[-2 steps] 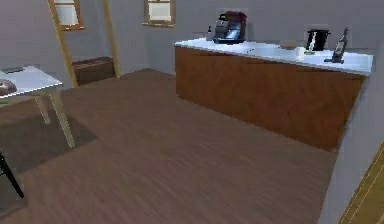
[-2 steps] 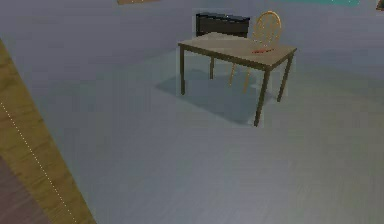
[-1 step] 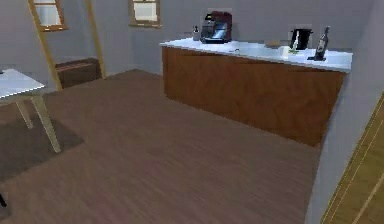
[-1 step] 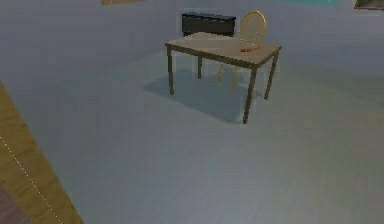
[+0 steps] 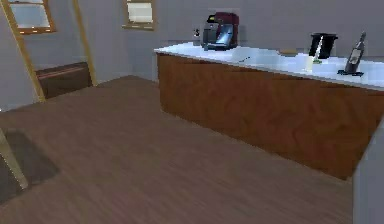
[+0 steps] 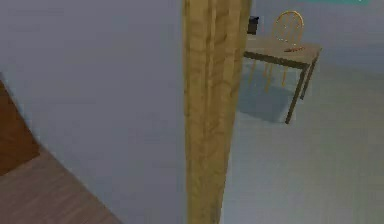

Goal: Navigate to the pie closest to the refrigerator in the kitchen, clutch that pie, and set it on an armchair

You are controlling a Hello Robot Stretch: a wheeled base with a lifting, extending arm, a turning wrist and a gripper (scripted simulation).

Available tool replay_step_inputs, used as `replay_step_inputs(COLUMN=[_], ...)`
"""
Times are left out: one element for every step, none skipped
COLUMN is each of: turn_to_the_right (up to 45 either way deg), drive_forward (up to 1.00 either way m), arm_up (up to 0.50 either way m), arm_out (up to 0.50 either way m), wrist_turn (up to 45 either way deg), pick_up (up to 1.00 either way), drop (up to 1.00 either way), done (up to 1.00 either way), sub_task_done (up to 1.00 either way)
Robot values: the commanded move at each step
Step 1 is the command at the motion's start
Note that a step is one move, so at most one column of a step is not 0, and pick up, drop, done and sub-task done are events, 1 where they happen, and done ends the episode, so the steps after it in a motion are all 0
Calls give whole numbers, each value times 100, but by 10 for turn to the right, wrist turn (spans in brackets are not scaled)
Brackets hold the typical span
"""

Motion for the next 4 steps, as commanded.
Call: replay_step_inputs(turn_to_the_right=[330, 30, 0, 0], drive_forward=[0, 0, 100, 50], arm_up=[0, 0, 0, 0], arm_out=[0, 0, 0, 0], wrist_turn=[0, 0, 0, 0], pick_up=[0, 0, 0, 0], drop=[0, 0, 0, 0], done=[0, 0, 0, 0], sub_task_done=[0, 0, 0, 0])
